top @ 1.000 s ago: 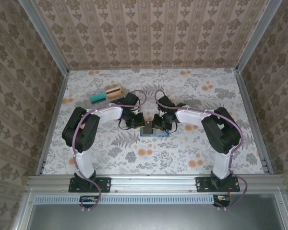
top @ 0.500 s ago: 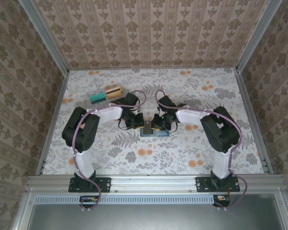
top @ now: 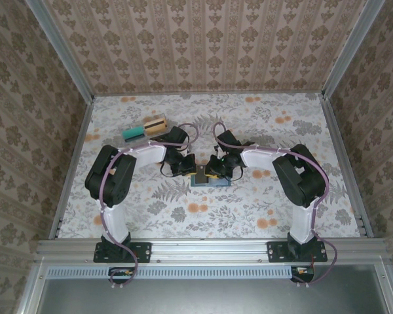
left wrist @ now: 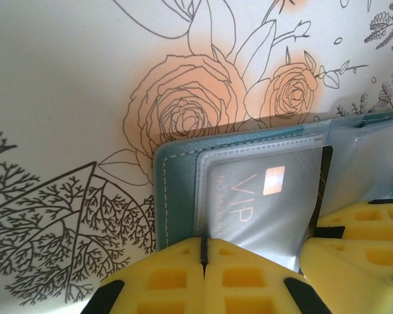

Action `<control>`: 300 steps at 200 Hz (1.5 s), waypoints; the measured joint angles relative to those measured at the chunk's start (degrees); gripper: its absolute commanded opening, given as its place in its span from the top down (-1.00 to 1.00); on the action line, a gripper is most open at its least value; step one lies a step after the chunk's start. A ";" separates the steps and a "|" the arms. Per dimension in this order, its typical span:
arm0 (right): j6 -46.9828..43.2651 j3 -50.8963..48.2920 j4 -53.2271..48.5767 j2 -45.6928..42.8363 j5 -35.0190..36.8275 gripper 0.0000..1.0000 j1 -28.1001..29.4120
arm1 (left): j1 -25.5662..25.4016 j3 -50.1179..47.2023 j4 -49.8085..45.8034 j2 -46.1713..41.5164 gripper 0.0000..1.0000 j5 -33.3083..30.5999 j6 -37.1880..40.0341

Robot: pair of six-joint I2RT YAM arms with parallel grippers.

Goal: Take the credit cards out of the card holder

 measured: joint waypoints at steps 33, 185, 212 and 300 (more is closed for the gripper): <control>0.33 -0.61 0.81 0.00 -1.11 0.72 -0.55 | 0.04 -0.11 0.11 0.04 0.99 0.20 0.22; -1.36 -3.32 0.50 -3.45 0.22 0.87 -1.57 | -0.07 0.76 -1.60 0.15 0.72 0.00 3.74; -1.53 -3.30 0.66 -2.97 -0.20 0.64 -1.57 | 0.04 1.11 -1.92 0.79 0.81 0.28 3.82; -1.53 -2.10 0.79 -0.92 -2.54 0.62 -1.57 | 0.09 1.31 -2.14 1.01 0.89 0.61 4.02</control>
